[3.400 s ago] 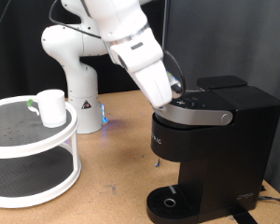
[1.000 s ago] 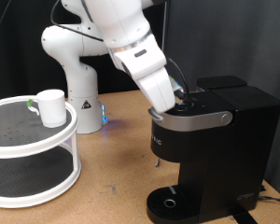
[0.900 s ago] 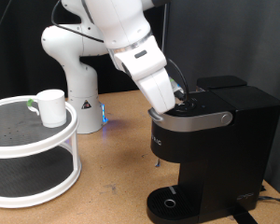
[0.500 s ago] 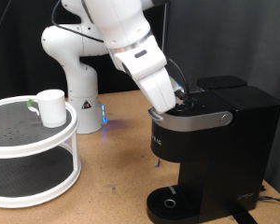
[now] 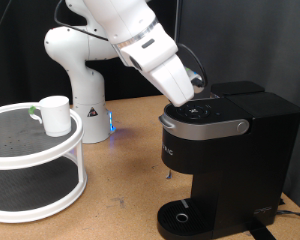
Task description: Make a cup of coffee with the keurig machine
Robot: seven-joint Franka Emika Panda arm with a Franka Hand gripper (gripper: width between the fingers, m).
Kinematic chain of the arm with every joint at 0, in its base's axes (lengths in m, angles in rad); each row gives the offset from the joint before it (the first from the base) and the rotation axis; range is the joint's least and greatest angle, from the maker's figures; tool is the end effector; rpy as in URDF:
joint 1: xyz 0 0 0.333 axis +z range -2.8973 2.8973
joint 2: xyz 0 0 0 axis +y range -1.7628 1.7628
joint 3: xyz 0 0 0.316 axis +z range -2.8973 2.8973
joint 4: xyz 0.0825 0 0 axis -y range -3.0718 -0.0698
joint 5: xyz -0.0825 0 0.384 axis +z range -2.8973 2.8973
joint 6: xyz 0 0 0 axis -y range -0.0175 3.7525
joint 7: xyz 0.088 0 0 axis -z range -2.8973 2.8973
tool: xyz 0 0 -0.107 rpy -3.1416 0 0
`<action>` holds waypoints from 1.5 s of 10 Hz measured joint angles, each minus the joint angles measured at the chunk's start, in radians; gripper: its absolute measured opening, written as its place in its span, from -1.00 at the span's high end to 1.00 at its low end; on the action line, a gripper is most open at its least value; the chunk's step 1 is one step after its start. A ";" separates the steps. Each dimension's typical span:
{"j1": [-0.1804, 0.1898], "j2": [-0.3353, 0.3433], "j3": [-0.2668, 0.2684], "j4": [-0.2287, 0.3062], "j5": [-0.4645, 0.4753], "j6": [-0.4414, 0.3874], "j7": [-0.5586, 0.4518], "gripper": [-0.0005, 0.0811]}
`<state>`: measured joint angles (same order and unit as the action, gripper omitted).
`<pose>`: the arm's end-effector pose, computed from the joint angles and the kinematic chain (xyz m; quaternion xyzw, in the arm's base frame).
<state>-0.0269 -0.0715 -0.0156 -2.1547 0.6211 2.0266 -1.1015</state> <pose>0.5228 0.0111 0.4353 -0.8931 -0.3580 -0.1240 0.2425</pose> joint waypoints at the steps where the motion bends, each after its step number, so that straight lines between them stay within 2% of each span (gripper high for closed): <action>1: -0.001 -0.013 -0.006 0.001 0.006 -0.012 -0.008 0.98; 5: -0.005 -0.064 -0.038 0.009 0.043 -0.064 -0.039 0.98; 8: -0.006 -0.064 -0.040 -0.005 0.044 -0.044 -0.026 0.98; 10: -0.015 -0.089 -0.054 -0.028 0.058 -0.038 -0.027 0.98; 11: -0.022 -0.109 -0.067 -0.037 0.059 -0.061 -0.029 0.98; 14: -0.042 -0.165 -0.109 -0.038 0.045 -0.210 -0.059 0.98; 15: -0.042 -0.164 -0.107 -0.040 0.046 -0.201 -0.057 0.98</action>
<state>-0.0693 -0.2355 -0.1225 -2.1945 0.6666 1.8259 -1.1586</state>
